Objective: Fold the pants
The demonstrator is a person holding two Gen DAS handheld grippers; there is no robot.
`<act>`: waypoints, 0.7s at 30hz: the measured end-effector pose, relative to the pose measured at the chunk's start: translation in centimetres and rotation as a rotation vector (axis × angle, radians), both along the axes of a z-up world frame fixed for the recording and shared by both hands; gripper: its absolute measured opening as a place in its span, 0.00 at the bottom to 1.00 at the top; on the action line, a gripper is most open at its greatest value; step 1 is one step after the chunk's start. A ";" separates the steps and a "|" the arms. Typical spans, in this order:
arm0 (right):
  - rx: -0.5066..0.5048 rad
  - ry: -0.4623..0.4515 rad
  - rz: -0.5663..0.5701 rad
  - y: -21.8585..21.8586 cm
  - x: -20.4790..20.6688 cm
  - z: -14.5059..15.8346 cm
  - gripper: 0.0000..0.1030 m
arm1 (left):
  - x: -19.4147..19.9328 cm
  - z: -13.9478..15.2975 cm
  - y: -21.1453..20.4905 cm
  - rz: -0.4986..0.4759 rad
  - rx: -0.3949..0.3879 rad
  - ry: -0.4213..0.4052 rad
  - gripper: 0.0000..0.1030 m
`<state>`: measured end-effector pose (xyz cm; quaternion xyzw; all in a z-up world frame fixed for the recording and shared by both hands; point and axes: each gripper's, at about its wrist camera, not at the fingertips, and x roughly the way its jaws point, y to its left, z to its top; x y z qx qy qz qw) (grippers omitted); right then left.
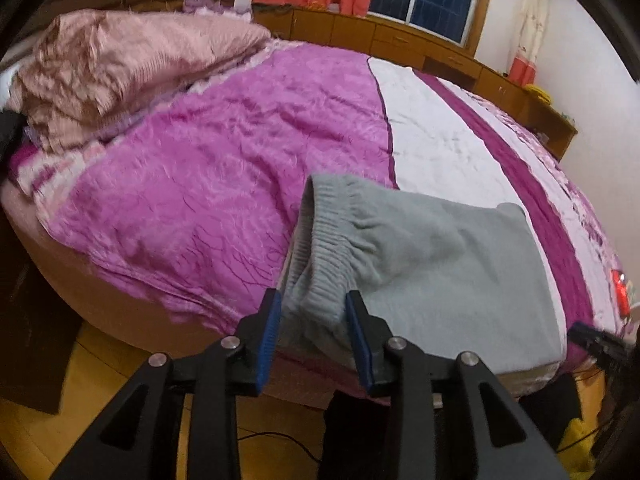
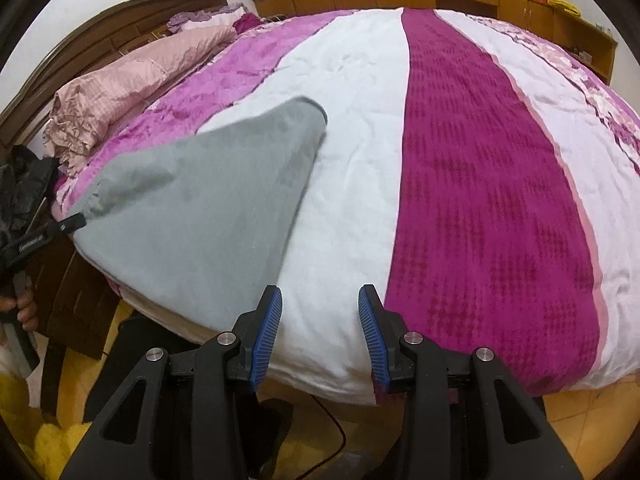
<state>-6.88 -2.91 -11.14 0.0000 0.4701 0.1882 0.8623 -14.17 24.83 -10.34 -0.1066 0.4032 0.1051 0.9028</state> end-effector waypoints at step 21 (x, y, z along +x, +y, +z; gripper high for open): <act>0.042 0.017 0.043 6.5 7.5 0.6 0.33 | 9.9 -2.3 -1.8 -0.085 0.055 0.021 0.31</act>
